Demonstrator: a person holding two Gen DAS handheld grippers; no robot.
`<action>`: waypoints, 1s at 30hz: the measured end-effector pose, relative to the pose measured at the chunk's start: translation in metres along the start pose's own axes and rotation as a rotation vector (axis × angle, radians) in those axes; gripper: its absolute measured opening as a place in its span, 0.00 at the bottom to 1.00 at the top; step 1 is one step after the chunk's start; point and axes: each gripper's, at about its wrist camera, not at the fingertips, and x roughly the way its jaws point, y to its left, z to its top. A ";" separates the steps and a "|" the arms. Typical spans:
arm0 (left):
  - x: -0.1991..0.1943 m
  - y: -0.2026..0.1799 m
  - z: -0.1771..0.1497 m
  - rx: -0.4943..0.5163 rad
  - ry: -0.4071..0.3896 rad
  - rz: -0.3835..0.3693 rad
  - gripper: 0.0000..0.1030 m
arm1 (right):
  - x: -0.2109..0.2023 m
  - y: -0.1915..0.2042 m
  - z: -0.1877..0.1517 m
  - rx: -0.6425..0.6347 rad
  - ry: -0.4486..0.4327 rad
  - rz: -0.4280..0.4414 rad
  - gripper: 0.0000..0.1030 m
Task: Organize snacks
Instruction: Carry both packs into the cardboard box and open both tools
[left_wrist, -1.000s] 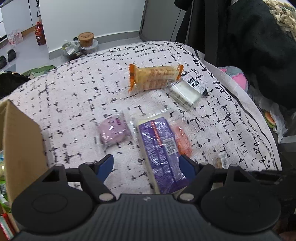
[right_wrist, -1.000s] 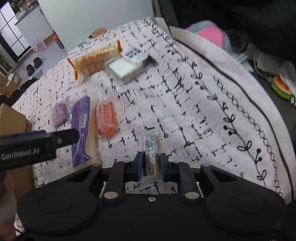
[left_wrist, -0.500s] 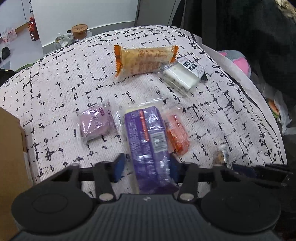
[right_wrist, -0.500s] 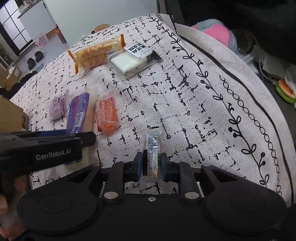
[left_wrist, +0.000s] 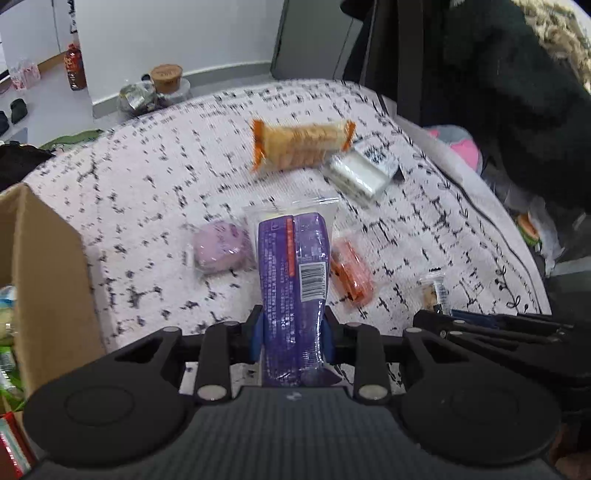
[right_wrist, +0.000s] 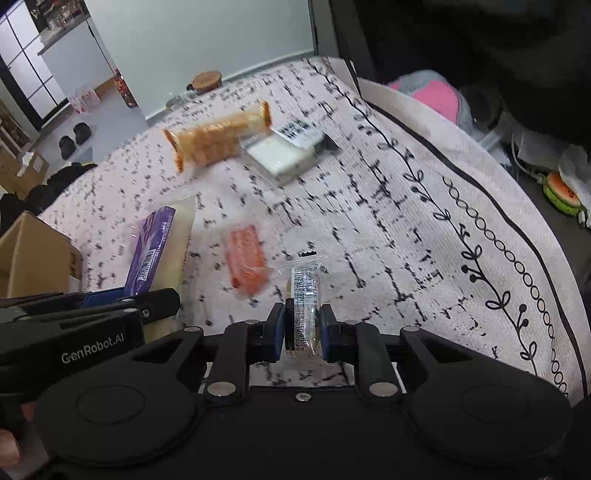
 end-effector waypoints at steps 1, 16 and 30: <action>-0.004 0.002 0.001 -0.005 -0.013 -0.002 0.29 | -0.002 0.003 0.000 -0.007 -0.005 -0.002 0.19; -0.060 0.040 0.004 -0.091 -0.158 -0.003 0.28 | -0.035 0.060 0.009 -0.051 -0.106 0.033 0.19; -0.105 0.078 -0.004 -0.162 -0.238 0.030 0.28 | -0.064 0.101 0.020 -0.090 -0.181 0.107 0.19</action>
